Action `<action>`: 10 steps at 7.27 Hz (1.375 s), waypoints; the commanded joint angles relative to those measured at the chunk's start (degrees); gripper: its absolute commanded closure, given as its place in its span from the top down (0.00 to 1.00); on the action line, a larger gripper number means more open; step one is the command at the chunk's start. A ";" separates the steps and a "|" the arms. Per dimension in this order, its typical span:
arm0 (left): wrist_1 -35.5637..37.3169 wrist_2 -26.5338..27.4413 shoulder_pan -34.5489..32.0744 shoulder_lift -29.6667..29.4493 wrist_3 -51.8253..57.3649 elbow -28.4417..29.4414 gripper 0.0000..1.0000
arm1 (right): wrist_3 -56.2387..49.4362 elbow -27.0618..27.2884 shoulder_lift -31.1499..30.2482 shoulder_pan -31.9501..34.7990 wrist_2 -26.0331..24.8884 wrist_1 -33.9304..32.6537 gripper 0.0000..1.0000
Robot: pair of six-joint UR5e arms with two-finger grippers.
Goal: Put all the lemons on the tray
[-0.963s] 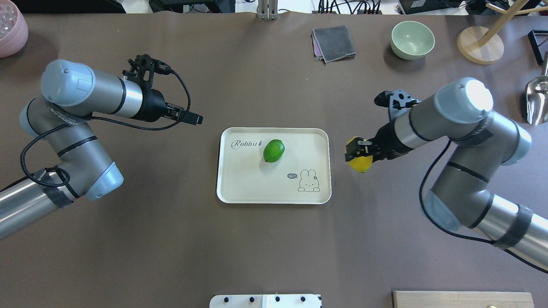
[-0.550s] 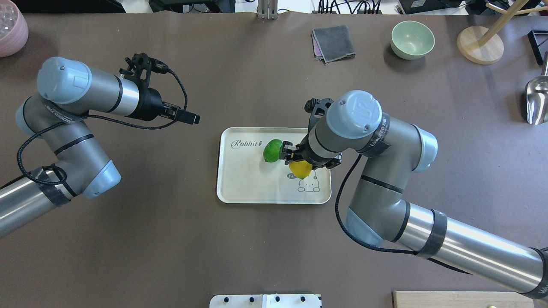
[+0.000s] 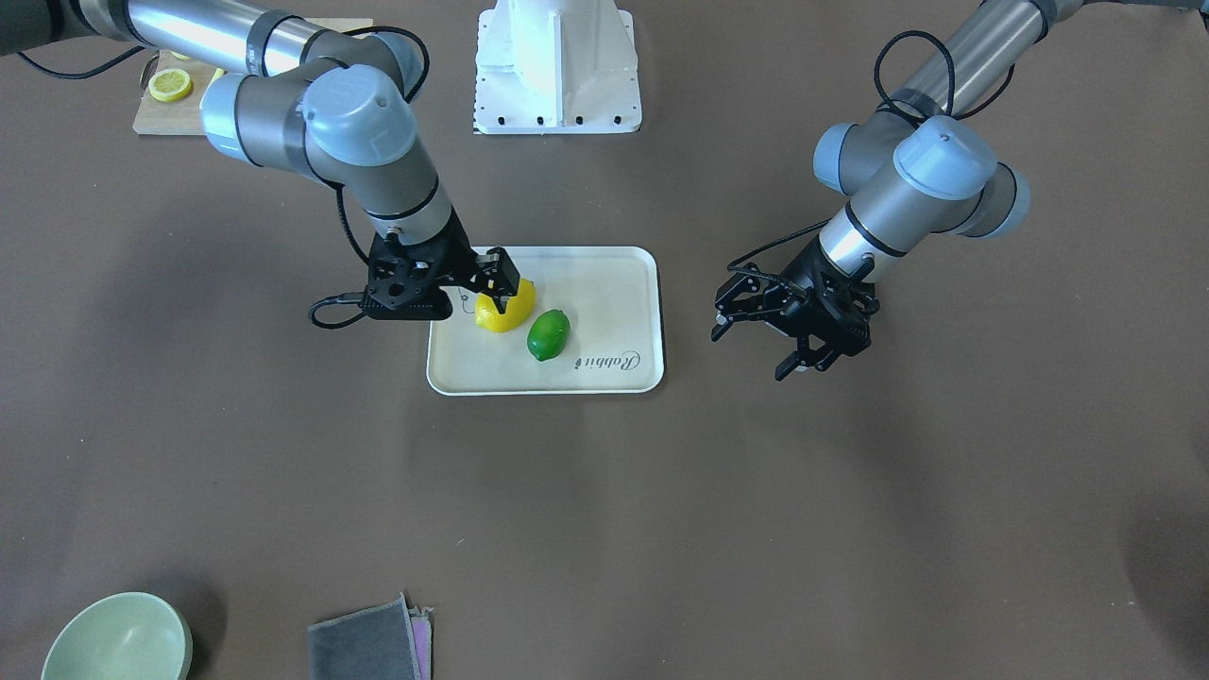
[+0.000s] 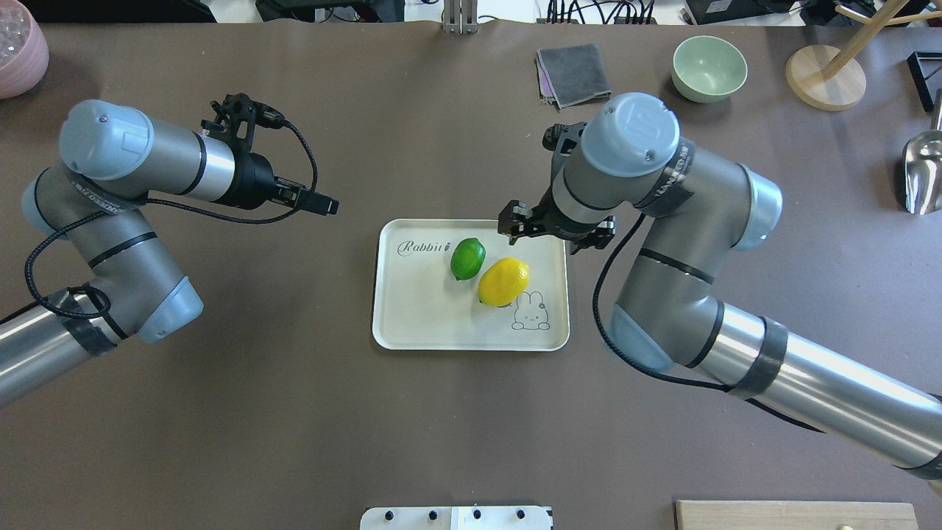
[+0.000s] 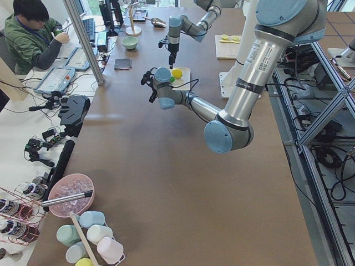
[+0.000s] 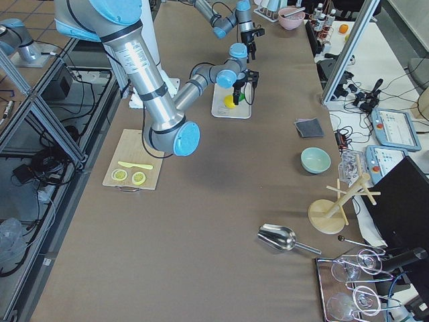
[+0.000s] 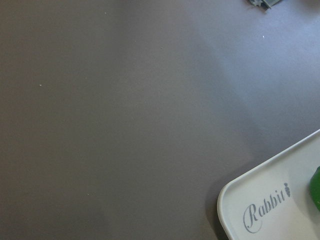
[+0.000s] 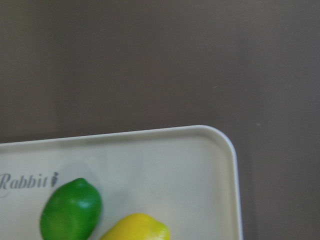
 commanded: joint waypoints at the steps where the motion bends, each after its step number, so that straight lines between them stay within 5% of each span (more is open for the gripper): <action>1: 2.42 -6.45 -6.42 3.52 6.81 -0.40 0.99 | -14.40 5.54 -10.06 5.60 1.78 -1.47 1.00; 5: 23.02 -25.09 -32.16 7.32 43.86 -0.23 0.99 | -51.12 12.40 -33.42 24.02 3.97 -0.69 1.00; 7: 29.94 -24.35 -38.09 15.53 68.02 1.17 0.99 | -69.74 10.14 -40.74 37.90 10.10 -0.77 1.00; 10: 26.97 -18.28 -42.58 19.19 68.14 7.59 0.99 | -75.91 1.47 -45.17 48.94 11.80 -0.77 1.00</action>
